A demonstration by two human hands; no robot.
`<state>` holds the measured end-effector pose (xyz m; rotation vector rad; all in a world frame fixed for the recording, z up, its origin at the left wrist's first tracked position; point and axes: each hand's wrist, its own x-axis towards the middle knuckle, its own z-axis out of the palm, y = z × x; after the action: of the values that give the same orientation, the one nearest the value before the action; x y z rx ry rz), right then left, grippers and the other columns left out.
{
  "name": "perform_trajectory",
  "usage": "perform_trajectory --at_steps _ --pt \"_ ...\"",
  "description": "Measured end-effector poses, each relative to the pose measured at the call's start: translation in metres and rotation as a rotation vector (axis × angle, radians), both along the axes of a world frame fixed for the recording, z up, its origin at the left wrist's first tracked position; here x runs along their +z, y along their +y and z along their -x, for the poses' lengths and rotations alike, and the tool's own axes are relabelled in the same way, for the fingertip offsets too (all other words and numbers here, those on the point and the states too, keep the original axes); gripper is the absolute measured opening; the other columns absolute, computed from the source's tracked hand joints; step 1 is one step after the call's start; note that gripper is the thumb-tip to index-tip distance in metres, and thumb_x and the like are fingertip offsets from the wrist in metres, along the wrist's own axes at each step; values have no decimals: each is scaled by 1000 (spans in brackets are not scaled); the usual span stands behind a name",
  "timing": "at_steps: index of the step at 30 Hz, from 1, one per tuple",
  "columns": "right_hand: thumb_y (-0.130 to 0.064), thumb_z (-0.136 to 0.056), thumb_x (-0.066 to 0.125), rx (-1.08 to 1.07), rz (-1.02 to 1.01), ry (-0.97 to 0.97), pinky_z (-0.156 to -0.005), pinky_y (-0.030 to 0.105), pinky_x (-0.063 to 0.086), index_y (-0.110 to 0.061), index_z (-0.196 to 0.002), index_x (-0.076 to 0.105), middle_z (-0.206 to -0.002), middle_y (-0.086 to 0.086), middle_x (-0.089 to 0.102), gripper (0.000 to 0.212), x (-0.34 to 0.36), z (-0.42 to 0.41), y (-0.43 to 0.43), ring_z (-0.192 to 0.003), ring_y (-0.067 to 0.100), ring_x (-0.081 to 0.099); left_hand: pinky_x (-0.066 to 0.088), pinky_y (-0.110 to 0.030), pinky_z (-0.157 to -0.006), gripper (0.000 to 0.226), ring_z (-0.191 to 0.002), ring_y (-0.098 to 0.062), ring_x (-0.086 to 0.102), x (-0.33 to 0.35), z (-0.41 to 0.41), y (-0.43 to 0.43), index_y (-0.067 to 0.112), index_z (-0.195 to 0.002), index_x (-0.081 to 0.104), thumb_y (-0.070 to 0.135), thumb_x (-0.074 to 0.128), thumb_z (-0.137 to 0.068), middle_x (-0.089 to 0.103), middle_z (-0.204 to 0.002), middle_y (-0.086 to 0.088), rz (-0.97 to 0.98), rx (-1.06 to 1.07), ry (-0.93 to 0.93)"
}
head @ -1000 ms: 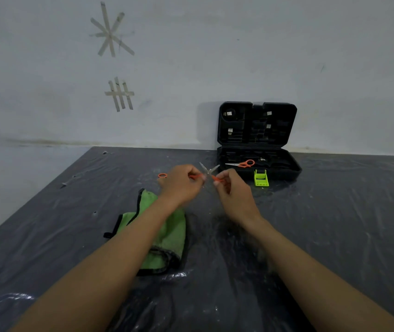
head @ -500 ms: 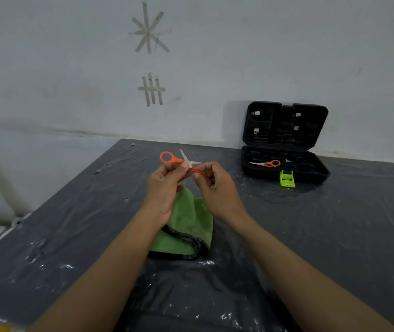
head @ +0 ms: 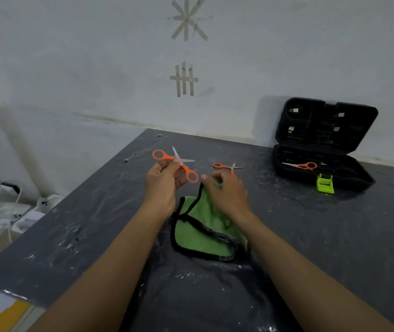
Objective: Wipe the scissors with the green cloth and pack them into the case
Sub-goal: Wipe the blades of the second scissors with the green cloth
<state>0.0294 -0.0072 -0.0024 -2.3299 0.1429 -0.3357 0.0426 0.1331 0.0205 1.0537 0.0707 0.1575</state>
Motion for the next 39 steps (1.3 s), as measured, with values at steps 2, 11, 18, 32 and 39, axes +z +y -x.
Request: perform_trajectory --at_steps 2,11,18,32,39 --pt "-51 -90 53 20 46 43 -100 45 33 -28 -104 64 -112 -7 64 28 1 -2 1 -113 22 53 46 -21 -53 25 -48 -5 51 -8 -1 0 16 -70 52 7 53 -94 54 -52 8 -67 -14 -3" --pt "-28 -97 53 173 -306 -301 -89 9 40 -20 -115 63 -110 -12 63 22 -12 10 -2 -102 -4 55 56 -28 -54 16 -73 -15 65 -18 0 3 12 -81 51 4 50 -95 60 -75 -3 -52 -97 3" --pt "-24 -93 60 194 -351 -383 -88 9 42 -16 -112 64 -111 -8 64 21 -15 10 0 -104 -1 58 44 -22 -48 11 -62 -10 62 -26 4 -7 11 -82 56 6 57 -92 63 -70 -2 -174 -59 -25" --pt "-20 -88 65 179 -114 -576 -86 49 46 -20 -97 63 -96 -9 64 10 -15 11 7 -95 12 59 55 -25 -68 11 -81 -16 68 -31 14 -14 13 -90 68 10 58 -92 72 -85 -6 -346 -67 -83" --pt "-14 -86 68 157 -155 -525 -74 11 41 -10 -92 64 -89 -3 65 8 -15 10 7 -84 6 57 56 -24 -69 13 -80 -13 67 -36 14 -16 4 -99 67 7 57 -92 71 -85 -8 -401 -52 -89"
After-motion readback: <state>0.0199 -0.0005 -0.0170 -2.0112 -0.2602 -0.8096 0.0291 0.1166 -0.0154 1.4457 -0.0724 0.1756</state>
